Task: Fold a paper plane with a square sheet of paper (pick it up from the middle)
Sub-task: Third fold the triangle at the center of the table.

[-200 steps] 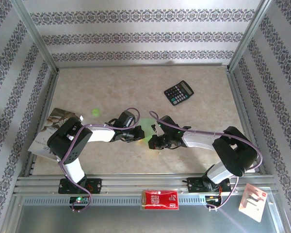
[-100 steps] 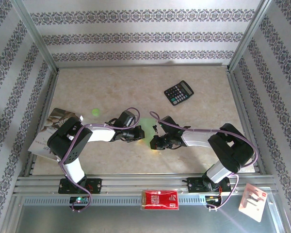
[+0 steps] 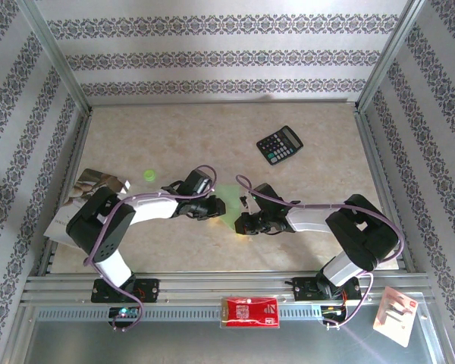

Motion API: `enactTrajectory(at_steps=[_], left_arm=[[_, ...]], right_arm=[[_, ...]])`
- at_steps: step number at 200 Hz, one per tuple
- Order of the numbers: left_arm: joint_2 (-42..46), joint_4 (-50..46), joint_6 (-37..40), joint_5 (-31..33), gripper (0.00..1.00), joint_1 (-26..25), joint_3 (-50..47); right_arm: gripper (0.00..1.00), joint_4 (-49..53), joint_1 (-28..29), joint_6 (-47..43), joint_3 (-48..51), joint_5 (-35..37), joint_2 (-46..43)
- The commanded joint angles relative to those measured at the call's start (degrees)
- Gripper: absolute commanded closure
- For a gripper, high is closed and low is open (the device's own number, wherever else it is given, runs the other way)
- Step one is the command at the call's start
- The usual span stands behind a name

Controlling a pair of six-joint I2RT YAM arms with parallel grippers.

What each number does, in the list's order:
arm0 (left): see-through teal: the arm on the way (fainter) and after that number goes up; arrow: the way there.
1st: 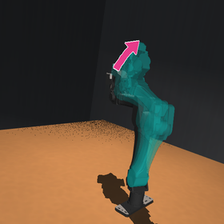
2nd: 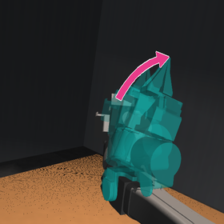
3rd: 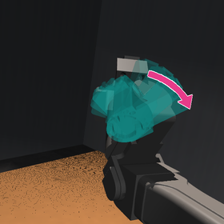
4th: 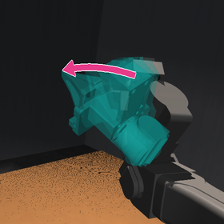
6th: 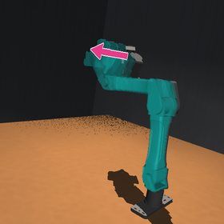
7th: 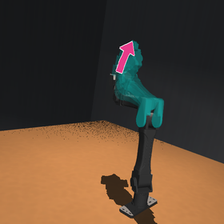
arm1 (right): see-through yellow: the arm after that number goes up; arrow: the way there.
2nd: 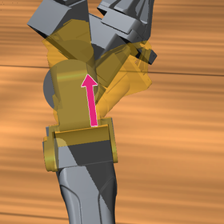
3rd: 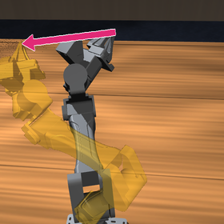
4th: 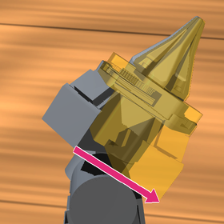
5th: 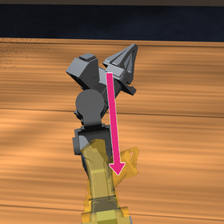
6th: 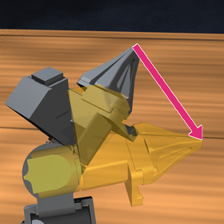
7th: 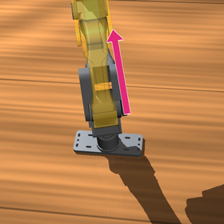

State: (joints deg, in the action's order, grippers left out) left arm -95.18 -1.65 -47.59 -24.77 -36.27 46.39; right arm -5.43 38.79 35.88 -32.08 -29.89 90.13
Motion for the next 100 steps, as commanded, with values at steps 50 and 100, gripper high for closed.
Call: enactTrajectory(at_steps=[50,100], left_arm=[[8.6,5.0,-9.0,-1.6,0.85,-3.8,-7.9],[3.9,9.8,-11.0,-3.1,0.95,-6.4,-5.8]], right_arm=[[1.00,9.5,1.4,2.3,4.0,6.5,1.9],[1.00,9.4,1.6,2.6,4.0,6.5,1.9]])
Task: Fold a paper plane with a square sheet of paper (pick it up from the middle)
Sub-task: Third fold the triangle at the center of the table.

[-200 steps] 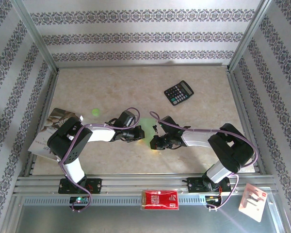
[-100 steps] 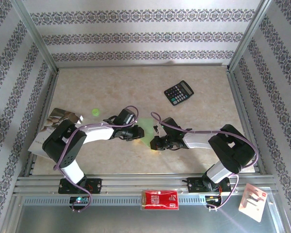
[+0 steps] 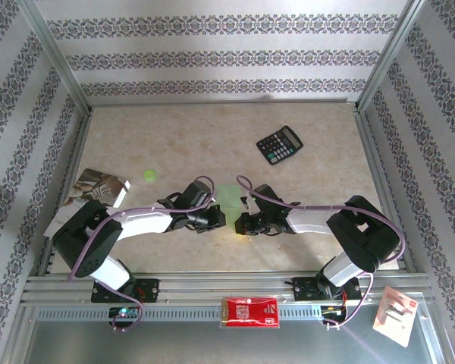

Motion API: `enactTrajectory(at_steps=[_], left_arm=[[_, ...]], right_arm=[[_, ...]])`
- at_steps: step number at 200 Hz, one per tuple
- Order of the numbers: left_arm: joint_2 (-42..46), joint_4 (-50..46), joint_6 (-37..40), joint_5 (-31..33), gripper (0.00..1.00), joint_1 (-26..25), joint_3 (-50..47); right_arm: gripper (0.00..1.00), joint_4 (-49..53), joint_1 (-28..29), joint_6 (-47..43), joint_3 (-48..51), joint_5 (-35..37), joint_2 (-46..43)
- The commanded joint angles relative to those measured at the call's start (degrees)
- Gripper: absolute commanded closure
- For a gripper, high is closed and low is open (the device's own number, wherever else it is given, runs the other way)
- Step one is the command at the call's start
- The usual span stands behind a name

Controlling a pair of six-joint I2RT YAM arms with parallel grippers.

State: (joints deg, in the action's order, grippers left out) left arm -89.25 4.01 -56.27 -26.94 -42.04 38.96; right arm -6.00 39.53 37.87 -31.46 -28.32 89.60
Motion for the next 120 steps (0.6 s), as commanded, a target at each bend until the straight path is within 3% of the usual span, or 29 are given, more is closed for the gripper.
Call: enactTrajectory(at_steps=[1,120], left_arm=[[-2.1,4.1,-2.4,-1.0,0.95,-0.6,1.7],[-7.5,6.7,-3.2,-1.9,0.96,-0.8,3.3]], right_arm=[[1.00,9.9,0.9,0.6,3.4,4.9,2.4],[1.00,10.1,0.9,0.5,2.9,4.7,2.6]])
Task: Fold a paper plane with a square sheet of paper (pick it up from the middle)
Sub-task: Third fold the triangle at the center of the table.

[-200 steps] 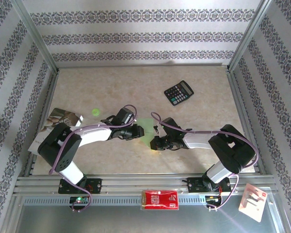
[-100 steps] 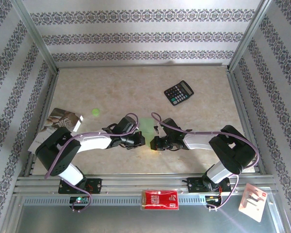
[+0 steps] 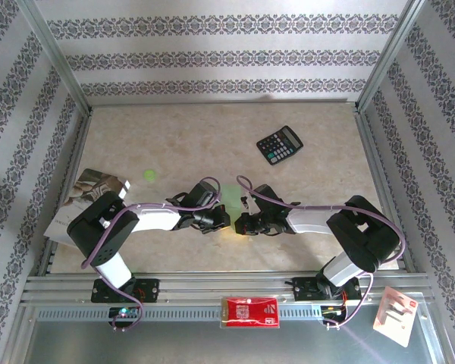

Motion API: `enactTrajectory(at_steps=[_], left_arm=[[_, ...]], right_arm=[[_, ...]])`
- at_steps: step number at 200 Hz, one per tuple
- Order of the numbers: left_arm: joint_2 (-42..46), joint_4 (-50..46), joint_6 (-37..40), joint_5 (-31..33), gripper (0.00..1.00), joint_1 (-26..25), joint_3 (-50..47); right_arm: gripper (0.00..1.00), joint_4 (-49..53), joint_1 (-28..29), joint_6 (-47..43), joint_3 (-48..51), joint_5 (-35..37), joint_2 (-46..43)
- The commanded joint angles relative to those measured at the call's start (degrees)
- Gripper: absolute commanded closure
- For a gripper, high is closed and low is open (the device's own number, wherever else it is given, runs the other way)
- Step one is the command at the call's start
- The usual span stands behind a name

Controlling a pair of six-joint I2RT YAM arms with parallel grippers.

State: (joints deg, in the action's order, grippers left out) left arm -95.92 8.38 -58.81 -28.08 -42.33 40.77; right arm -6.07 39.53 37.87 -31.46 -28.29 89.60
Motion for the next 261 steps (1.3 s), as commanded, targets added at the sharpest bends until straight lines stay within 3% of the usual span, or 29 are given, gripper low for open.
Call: enactTrajectory(at_steps=[1,109,261], left_arm=[[-0.8,2.3,-0.7,-0.8,0.96,-0.6,1.5],[-3.2,-0.9,1.3,2.0,0.97,-0.2,1.9],[-5.0,-6.5,9.1,0.4,0.96,9.4,4.4]], right_arm=[[1.00,10.2,0.8,0.5,2.9,4.7,2.6],[1.00,11.2,1.0,0.9,3.9,4.9,2.2],[1.00,13.0,0.9,1.2,4.4,5.2,2.3]])
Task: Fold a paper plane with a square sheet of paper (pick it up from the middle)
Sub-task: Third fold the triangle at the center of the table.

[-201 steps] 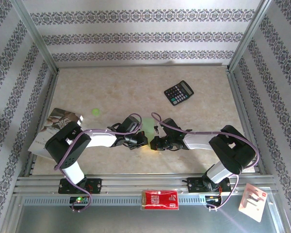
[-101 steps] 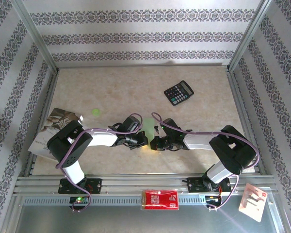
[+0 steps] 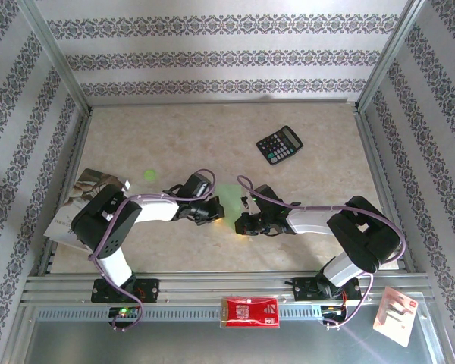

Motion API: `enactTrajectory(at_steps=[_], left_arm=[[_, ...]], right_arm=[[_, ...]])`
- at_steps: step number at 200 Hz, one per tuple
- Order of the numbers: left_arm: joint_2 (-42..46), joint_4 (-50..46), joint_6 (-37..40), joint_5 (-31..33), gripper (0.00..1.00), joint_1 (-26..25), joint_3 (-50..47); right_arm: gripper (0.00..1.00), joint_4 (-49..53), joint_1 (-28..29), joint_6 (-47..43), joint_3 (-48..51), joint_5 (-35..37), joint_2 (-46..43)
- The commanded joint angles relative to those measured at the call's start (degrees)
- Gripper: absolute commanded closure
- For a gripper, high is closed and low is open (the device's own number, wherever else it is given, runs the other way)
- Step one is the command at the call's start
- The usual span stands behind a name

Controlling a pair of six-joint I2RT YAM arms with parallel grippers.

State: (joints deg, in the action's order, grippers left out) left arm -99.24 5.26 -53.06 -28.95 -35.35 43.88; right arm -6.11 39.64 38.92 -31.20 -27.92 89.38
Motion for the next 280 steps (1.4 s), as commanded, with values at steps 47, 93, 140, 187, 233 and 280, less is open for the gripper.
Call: enactTrajectory(at_steps=[47,93,140,187,233,280], left_arm=[[1.4,-4.8,5.2,0.4,0.95,4.5,2.0],[5.6,-0.2,1.0,-0.9,0.92,-0.6,0.2],[1.7,1.6,0.6,-1.1,0.92,-3.1,1.4],[-2.1,1.2,2.3,-1.2,0.92,-1.3,2.1],[-2.9,1.0,4.1,-1.2,0.92,2.0,1.6],[-4.0,-2.2,6.2,-0.7,0.92,5.3,3.4]], right_arm=[[1.00,13.0,0.8,0.3,4.4,5.0,2.1],[1.00,12.9,0.7,0.2,4.4,4.9,2.4],[1.00,12.9,0.8,-0.2,3.8,4.9,3.0],[1.00,12.8,0.7,0.1,4.2,4.8,2.7],[1.00,13.0,0.7,0.2,4.9,4.9,2.4],[1.00,13.0,0.7,0.2,4.9,5.0,2.3]])
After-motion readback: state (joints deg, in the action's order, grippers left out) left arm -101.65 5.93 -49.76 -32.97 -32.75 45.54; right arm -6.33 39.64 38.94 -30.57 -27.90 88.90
